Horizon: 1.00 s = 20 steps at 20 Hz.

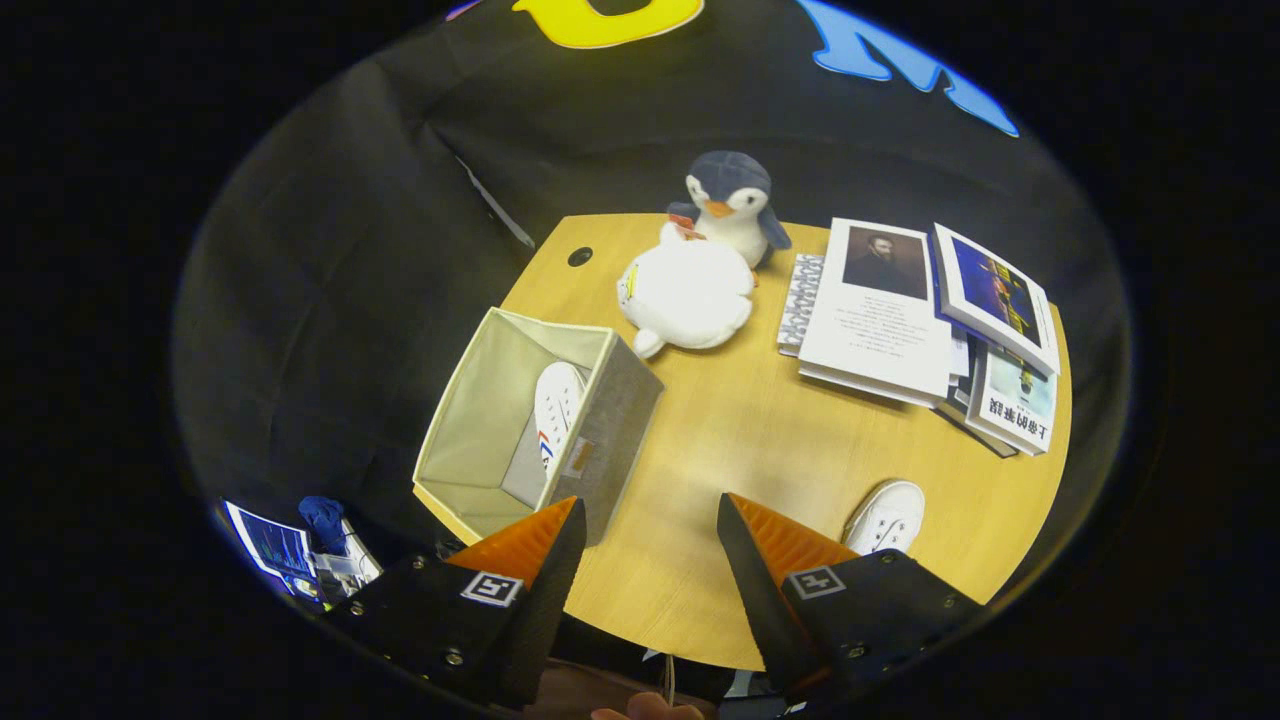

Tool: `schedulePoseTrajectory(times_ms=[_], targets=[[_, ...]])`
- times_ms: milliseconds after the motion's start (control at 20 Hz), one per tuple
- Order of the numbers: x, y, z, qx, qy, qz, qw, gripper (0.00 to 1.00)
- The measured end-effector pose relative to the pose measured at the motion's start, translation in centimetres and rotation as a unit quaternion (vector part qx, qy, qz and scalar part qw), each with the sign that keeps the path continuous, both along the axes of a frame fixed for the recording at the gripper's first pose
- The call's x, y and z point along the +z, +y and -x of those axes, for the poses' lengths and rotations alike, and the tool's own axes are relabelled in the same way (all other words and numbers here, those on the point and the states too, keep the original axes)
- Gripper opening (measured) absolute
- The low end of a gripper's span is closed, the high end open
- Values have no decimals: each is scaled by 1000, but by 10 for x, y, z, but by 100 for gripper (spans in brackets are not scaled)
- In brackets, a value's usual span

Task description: Open the storage box then place both shoes into the box .Put the left shoe in first, then the right shoe, with the right side of both shoes facing outward in a uniform manner.

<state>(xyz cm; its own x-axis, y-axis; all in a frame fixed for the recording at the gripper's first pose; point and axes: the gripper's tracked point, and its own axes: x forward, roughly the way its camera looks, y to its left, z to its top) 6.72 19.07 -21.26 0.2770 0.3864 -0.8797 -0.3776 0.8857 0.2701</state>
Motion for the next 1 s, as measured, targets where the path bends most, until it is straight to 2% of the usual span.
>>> schedulePoseTrajectory(times_ms=[550,1000], targets=[[-38,-108,18,-95,45,18,994,81],[-83,-182,44,-139,86,41,986,81]])
